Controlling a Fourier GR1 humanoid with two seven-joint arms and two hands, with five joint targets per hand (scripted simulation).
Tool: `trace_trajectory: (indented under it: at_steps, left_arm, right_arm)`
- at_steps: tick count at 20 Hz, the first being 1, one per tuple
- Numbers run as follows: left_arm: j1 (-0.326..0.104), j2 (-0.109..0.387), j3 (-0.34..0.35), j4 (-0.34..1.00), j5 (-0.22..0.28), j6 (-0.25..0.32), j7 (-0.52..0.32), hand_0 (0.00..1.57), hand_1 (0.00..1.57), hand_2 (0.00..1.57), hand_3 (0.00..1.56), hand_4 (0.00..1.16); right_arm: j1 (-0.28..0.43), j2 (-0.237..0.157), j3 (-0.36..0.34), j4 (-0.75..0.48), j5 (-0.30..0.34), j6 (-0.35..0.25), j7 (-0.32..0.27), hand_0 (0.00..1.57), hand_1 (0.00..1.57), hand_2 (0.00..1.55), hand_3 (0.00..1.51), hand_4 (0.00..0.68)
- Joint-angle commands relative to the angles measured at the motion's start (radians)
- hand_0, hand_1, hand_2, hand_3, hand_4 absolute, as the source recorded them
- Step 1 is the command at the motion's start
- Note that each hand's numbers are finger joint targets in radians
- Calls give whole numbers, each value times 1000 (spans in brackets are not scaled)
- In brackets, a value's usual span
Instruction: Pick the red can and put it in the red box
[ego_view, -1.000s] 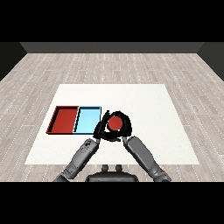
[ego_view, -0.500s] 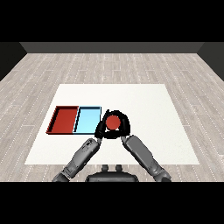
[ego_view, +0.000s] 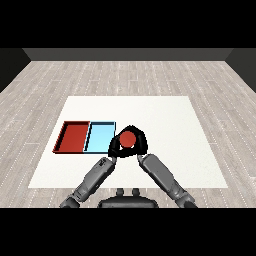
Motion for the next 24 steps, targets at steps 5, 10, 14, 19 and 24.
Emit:
trace_trajectory:
  at_steps: [5, 10, 14, 19, 24]
  left_arm:
    - [14, -7, -43, -10, 11, 96, -84, 1571, 1571, 1560, 1478, 1136]
    - [-7, -7, 0, -11, 39, 66, -158, 1571, 1571, 1571, 1513, 1147]
    - [-9, -7, -2, -6, 44, 65, -165, 1571, 1571, 1571, 1513, 1147]
    - [-49, -7, -23, -4, 58, 143, -139, 1571, 1571, 1571, 1505, 1140]
    - [-16, -7, 20, 25, 30, 77, -178, 1571, 1571, 1571, 1497, 1136]
  right_arm:
    - [-14, 8, 13, -22, -18, -25, 16, 1498, 1498, 1444, 1393, 646]
    - [-35, 9, 5, 5, 17, -29, 110, 923, 923, 935, 532, 0]
    - [12, 9, 10, -1, 69, -4, 122, 0, 0, 0, 0, 0]
    - [-92, 9, 15, 90, -6, -33, 107, 0, 0, 0, 0, 0]
    - [3, 9, -20, -26, 80, -28, 186, 0, 0, 0, 0, 0]
